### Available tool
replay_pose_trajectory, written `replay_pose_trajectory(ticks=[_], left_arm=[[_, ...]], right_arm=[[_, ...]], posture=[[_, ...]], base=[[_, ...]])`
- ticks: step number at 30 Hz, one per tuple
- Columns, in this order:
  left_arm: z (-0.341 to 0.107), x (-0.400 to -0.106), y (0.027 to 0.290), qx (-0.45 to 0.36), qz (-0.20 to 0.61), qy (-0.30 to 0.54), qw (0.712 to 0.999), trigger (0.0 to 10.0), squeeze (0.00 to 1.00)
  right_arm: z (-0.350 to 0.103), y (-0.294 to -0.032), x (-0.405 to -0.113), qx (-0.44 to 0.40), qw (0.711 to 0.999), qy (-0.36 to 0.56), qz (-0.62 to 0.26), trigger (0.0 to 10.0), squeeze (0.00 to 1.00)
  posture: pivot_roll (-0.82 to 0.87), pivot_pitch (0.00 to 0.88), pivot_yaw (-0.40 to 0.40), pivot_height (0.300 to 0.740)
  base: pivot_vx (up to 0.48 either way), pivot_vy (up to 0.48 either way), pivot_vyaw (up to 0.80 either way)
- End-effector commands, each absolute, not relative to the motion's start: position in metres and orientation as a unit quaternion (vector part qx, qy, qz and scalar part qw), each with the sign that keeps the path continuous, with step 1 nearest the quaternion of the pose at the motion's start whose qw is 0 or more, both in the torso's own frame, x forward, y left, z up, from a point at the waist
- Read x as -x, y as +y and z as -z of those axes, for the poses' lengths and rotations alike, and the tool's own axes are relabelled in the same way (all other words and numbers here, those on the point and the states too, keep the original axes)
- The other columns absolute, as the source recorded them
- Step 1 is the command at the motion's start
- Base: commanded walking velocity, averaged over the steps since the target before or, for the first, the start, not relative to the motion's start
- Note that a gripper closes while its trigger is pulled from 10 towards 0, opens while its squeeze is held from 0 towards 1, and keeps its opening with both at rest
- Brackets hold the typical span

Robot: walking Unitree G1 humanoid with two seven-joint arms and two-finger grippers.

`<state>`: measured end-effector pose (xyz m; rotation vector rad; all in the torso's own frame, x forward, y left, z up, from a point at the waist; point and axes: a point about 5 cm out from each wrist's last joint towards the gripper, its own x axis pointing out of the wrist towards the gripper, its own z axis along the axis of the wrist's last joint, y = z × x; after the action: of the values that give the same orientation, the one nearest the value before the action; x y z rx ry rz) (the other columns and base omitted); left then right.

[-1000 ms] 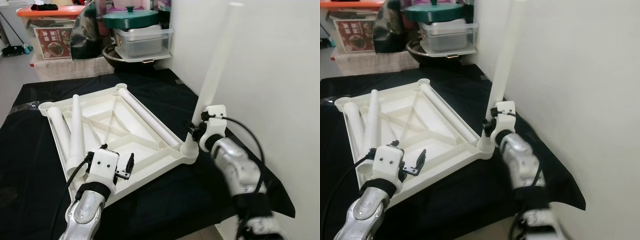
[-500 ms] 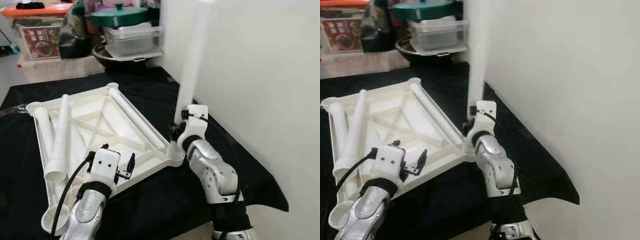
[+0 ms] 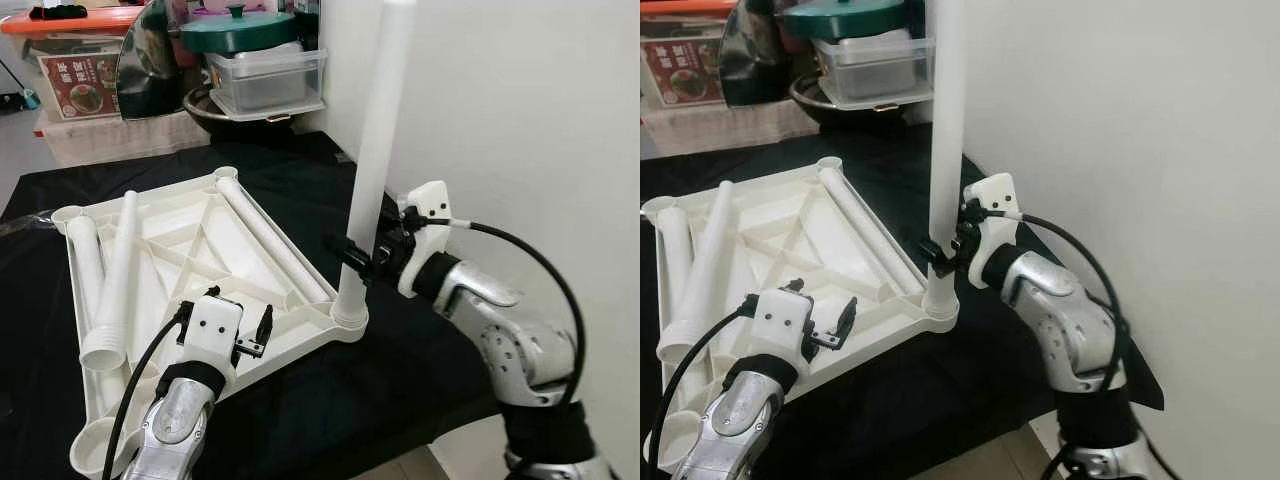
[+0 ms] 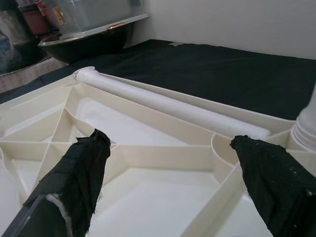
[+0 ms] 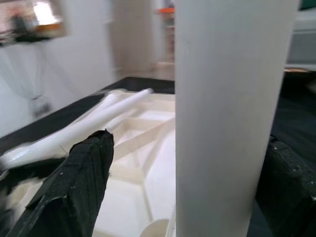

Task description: Building children table

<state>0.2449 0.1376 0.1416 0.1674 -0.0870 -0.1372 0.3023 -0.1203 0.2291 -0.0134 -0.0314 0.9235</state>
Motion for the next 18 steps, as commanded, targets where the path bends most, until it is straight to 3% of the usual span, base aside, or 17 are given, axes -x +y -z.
replay_pose_trajectory(ticks=[1,3,12,13,14,15,16,17,18], left_arm=[[-0.139,-0.246,0.135,-0.085,0.071,-0.040,0.993,10.0,0.00],[-0.139,-0.246,0.136,-0.085,0.066,-0.042,0.993,10.0,0.00],[-0.138,-0.246,0.135,-0.086,0.065,-0.041,0.993,10.0,0.00],[-0.138,-0.246,0.135,-0.086,0.065,-0.041,0.993,10.0,0.00],[-0.138,-0.246,0.135,-0.086,0.065,-0.041,0.993,10.0,0.00],[-0.138,-0.246,0.135,-0.085,0.064,-0.041,0.993,10.0,0.00],[-0.138,-0.246,0.135,-0.085,0.064,-0.041,0.993,10.0,0.00],[-0.138,-0.245,0.135,-0.085,0.063,-0.041,0.993,10.0,0.00],[-0.137,-0.245,0.135,-0.085,0.063,-0.040,0.994,10.0,0.00]], right_arm=[[-0.218,-0.104,-0.293,0.004,0.846,-0.004,-0.533,10.0,0.00],[-0.212,-0.093,-0.291,0.008,0.806,-0.003,-0.591,10.0,0.00],[-0.204,-0.069,-0.300,0.019,0.783,0.013,-0.622,10.0,0.00],[-0.203,-0.068,-0.303,0.017,0.784,0.012,-0.621,7.0,0.00],[-0.203,-0.068,-0.303,0.017,0.784,0.012,-0.621,7.0,0.00],[-0.204,-0.069,-0.305,0.011,0.787,0.012,-0.617,3.8,0.00],[-0.204,-0.069,-0.305,0.011,0.787,0.012,-0.617,3.8,0.00],[-0.204,-0.070,-0.308,0.005,0.792,0.011,-0.611,0.0,0.00],[-0.201,-0.075,-0.313,-0.002,0.802,0.014,-0.597,0.0,0.00]], posture=[[0.09,0.000,-0.045,0.740],[0.11,0.000,-0.055,0.740],[0.13,0.000,-0.068,0.740],[0.13,0.000,-0.073,0.740],[0.13,0.000,-0.073,0.740],[0.13,0.000,-0.075,0.740],[0.13,0.000,-0.075,0.740],[0.13,0.000,-0.075,0.740],[0.13,0.000,-0.076,0.740]], base=[[0.000,0.000,0.00],[0.000,0.000,0.00],[0.000,0.000,0.00],[0.000,0.000,0.00],[0.000,0.000,0.00],[0.000,0.000,0.00],[0.000,0.000,0.00],[0.000,0.000,0.00],[0.000,0.000,0.00]])
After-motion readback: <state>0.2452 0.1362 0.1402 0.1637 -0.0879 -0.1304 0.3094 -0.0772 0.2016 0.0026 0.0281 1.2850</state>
